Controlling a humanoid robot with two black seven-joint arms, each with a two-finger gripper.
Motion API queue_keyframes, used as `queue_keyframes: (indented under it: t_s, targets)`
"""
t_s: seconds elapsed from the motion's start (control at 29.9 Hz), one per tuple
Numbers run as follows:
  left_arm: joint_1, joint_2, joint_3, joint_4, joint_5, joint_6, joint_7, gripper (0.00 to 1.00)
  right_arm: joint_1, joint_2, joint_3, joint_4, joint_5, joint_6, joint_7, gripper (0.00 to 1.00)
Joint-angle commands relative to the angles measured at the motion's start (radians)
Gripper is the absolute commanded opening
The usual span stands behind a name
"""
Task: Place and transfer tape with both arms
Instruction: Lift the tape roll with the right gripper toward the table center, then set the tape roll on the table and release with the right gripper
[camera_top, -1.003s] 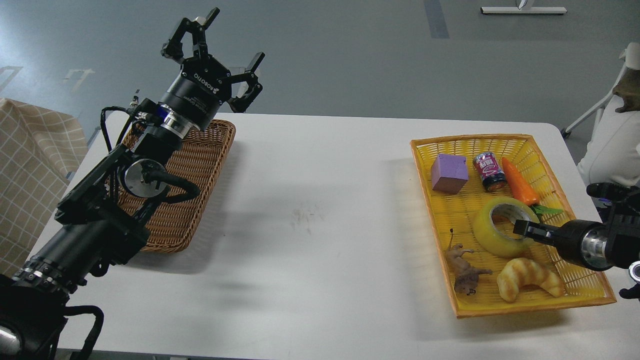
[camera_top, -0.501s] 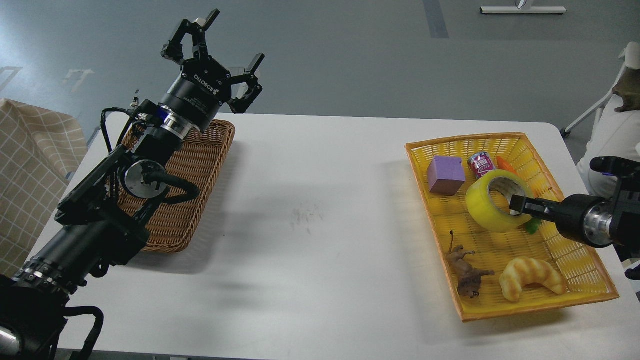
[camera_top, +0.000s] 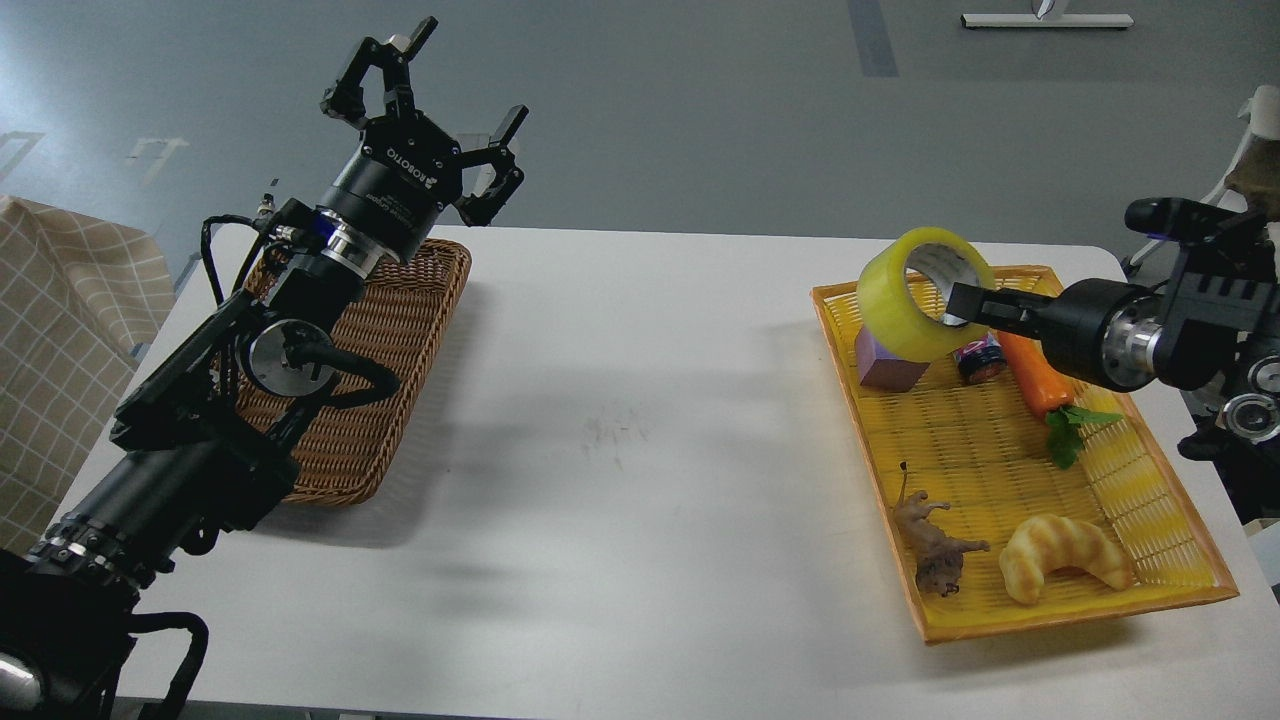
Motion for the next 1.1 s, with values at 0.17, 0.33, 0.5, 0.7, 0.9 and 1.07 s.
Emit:
queue_keyframes:
  t_s: [0.17, 0.33, 0.5, 0.7, 0.9, 1.07]
  targets:
    - [-0.001, 0.005, 0.002, 0.0, 0.0, 0.0, 0.0, 0.98, 0.095, 0.161, -0.113, -0.068, -0.006, 0.0, -0.023, 0.0]
    - [-0.001, 0.002, 0.003, 0.0, 0.0, 0.0, 0.0, 0.98, 0.15, 0.255, -0.172, -0.129, -0.006, 0.0, -0.037, 0.0]
    - [-0.001, -0.006, 0.003, -0.002, 0.0, 0.0, 0.0, 0.98, 0.176, 0.358, -0.212, -0.218, -0.004, 0.0, -0.037, 0.0]
    - [-0.001, -0.004, 0.003, -0.002, 0.0, 0.0, 0.002, 0.98, 0.175, 0.464, -0.229, -0.281, -0.01, 0.0, -0.038, 0.0]
    - [0.0, -0.007, 0.003, -0.002, 0.0, 0.0, 0.002, 0.98, 0.186, 0.542, -0.272, -0.381, -0.01, 0.0, -0.038, 0.0]
    - [0.0, -0.01, 0.003, -0.002, 0.0, 0.0, 0.002, 0.98, 0.187, 0.582, -0.298, -0.429, -0.012, 0.0, -0.038, 0.0]
